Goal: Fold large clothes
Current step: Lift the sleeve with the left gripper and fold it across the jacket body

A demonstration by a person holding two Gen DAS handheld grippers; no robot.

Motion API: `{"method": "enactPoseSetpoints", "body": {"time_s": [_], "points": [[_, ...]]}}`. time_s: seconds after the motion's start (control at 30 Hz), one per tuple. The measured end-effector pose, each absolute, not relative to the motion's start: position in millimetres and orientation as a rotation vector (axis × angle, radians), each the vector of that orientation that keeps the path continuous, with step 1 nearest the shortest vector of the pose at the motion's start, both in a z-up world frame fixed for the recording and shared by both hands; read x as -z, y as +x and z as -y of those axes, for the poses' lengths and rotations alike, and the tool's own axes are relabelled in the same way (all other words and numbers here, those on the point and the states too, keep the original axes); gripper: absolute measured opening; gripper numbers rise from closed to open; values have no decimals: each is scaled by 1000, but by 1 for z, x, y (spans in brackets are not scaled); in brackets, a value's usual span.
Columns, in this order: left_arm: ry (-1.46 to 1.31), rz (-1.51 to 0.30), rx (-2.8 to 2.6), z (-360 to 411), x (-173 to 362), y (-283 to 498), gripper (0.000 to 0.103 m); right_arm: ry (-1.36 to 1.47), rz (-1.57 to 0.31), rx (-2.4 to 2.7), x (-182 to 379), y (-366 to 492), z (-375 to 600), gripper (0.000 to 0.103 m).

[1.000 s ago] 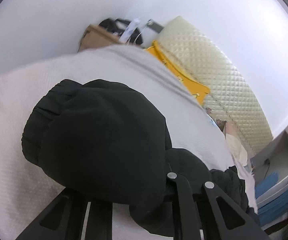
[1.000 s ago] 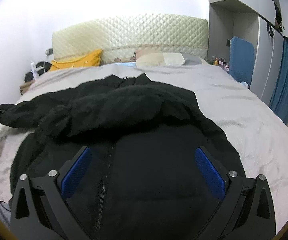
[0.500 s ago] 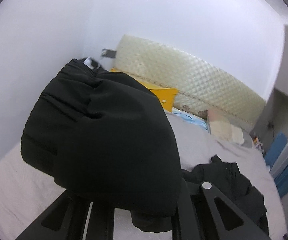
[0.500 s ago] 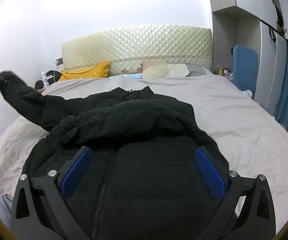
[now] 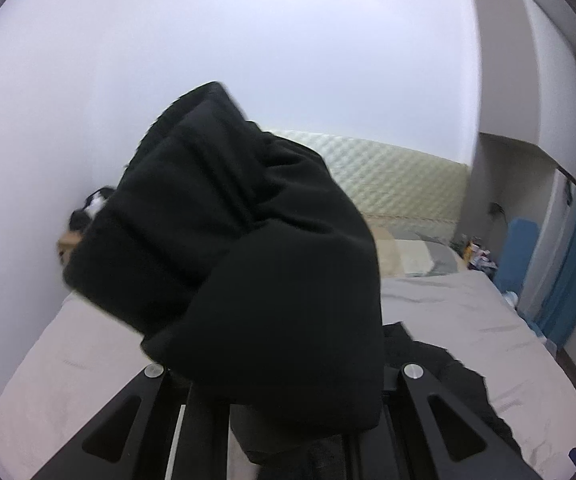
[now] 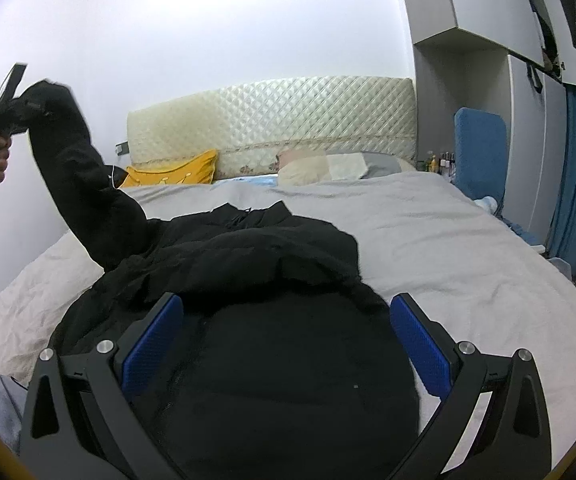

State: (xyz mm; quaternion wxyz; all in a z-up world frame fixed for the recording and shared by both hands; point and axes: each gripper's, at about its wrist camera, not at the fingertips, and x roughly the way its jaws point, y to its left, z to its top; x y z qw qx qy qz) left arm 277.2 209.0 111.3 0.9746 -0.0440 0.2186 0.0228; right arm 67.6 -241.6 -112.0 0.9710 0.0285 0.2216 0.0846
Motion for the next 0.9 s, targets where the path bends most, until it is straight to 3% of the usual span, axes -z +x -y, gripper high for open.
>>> {"method": "enactPoseSetpoints", "body": {"time_s": [0.43,0.73,0.9], "points": [[66,-513,192,20,-76,323,12,83,-421,-132,113,68,280,103],[135,-642,341,152,29,368,12,175,-437,-113,121,87,307,103],[163,-712,344,177,105,376,12,205,-467,-101,131,103,317,103]]}}
